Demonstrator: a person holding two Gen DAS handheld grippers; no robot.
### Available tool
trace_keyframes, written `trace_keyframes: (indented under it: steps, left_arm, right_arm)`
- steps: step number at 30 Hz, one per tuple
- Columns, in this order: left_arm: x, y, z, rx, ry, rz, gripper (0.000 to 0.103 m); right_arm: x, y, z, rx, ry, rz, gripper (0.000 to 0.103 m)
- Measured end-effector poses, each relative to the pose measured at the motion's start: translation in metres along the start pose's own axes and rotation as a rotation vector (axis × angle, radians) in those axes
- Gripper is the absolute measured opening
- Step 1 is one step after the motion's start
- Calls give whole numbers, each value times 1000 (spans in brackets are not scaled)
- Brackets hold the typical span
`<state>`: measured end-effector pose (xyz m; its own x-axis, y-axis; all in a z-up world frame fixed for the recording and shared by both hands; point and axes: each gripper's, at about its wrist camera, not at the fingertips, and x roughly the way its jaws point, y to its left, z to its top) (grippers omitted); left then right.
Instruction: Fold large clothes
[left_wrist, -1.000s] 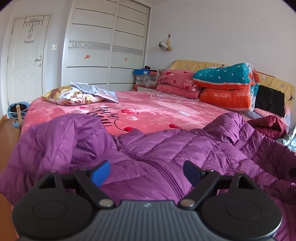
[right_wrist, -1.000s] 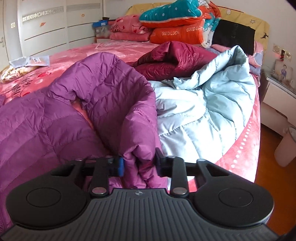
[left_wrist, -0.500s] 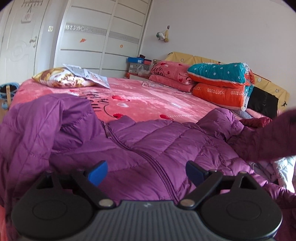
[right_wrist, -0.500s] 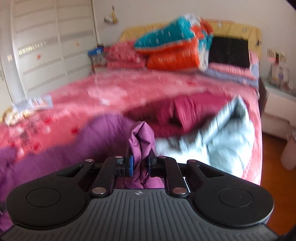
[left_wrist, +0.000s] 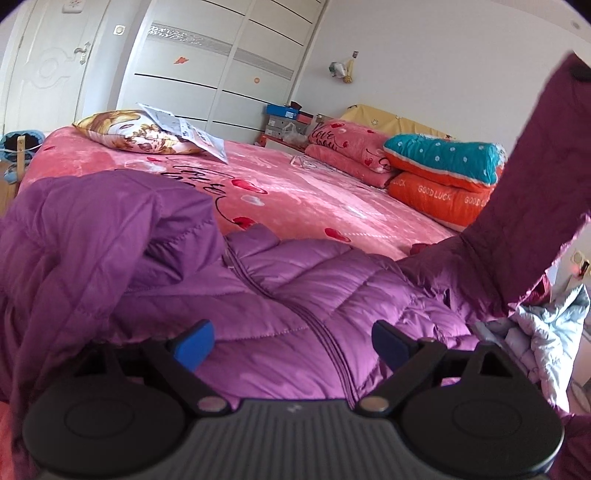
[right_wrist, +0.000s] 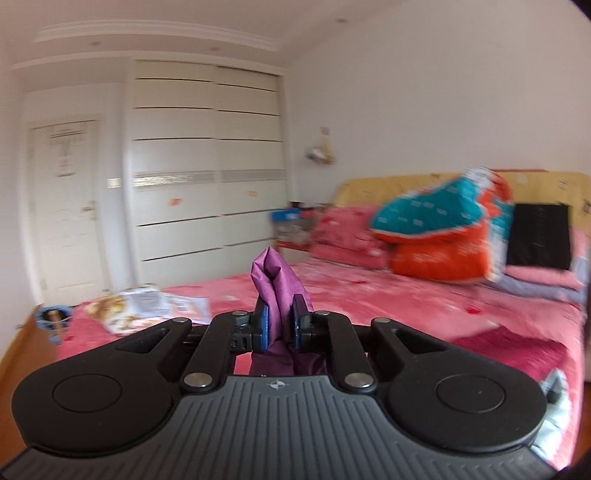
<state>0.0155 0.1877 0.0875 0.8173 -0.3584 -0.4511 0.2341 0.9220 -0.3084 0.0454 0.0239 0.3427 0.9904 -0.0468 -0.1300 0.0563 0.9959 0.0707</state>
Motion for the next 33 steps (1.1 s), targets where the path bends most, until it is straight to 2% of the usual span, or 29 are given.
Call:
trace_keyframes:
  steps: [4,11,14,17,19,21,24,27,29,33]
  left_arm:
    - [0,10,5,-39,-2,4,92]
    - [7,29,11,-120,21,8,92]
    - [8,37,12,-147,28,18,92]
    - [9,43,12,-160,37,59,92]
    - [8,50,13,-187,36,60,92]
    - [8,55,13,-202,40,61,92]
    - [11,56,10,-171,46,90,91]
    - [17,54,3,-112,49,137,91]
    - [23,53,0,-59,42,167,91]
    - [31,52,-8,33,-2,202,93]
  right_arm:
    - [15,31,2,77,-16,160,14]
    - [28,83,-7,230,7,530,12]
    - [31,103,-25,287,63,638,12]
    - [39,104,-51,334,147,676,12]
    - [41,97,-70,322,179,636,12]
    - [45,75,-87,343,213,572,14]
    - [38,35,-110,339,245,410,22]
    - [26,-5,-137,319,279,229,39]
    - [19,-31,-154,281,297,108,64]
    - [22,-81,-188,178,384,-59,70]
